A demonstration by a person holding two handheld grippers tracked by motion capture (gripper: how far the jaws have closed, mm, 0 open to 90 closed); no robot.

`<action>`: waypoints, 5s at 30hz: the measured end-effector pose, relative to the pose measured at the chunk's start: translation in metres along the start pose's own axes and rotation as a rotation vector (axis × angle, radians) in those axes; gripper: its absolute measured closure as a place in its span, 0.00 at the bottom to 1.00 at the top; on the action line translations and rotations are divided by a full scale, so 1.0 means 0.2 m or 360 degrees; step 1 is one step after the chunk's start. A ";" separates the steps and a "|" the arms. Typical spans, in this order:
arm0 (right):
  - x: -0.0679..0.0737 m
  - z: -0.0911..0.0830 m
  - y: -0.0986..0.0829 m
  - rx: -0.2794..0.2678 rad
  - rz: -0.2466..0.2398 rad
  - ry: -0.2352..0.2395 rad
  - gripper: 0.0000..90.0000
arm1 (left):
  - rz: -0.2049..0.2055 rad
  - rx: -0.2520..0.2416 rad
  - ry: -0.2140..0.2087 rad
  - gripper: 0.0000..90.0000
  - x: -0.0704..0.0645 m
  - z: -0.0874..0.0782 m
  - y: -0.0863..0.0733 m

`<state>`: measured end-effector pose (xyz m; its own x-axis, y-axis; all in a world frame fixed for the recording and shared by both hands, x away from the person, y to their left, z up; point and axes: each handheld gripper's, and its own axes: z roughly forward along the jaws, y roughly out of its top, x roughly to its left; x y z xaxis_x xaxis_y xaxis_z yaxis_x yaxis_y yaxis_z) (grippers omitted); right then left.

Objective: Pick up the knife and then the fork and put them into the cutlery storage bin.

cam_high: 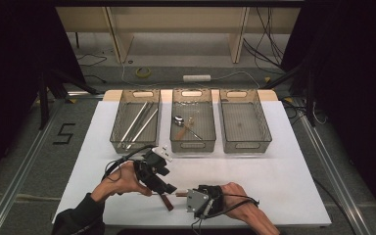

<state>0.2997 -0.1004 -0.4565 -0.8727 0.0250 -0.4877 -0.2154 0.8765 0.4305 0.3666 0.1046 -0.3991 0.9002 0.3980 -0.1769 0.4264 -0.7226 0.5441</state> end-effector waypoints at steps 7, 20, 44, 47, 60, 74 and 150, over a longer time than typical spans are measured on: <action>-0.04 -0.01 -0.04 0.0016 0.0088 -0.0022 0.91 | -0.0031 -0.0160 0.0069 0.30 0.00 -0.09 -0.02; -0.23 -0.08 -0.22 0.0111 0.0484 -0.0178 0.91 | -0.0096 -0.0485 0.0194 0.24 0.01 -0.13 -0.10; -0.61 -0.31 -0.47 -0.0056 0.1289 -0.0370 0.91 | -0.0163 -0.0735 0.0372 0.22 -0.01 -0.05 -0.32; -0.67 -0.32 -0.48 -0.0047 0.1350 -0.0399 0.91 | -0.0139 -0.0705 0.0404 0.22 -0.02 -0.04 -0.33; -0.89 -0.26 -0.61 0.0050 0.1634 -0.0467 0.91 | -0.0145 -0.0702 0.0421 0.21 -0.03 -0.03 -0.36; -0.99 -0.14 -0.69 0.0166 0.1926 -0.0506 0.90 | -0.0151 -0.0693 0.0425 0.21 -0.03 -0.03 -0.37; -0.36 -0.25 -0.45 -0.0263 0.1590 -0.0113 0.39 | 0.0056 -0.0224 0.0337 0.24 0.05 -0.02 -0.28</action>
<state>0.3606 -0.2054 -0.4227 -0.6597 0.7432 0.1113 0.5358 0.3613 0.7631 0.3512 0.1514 -0.4271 0.8694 0.4939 0.0118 0.3650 -0.6582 0.6584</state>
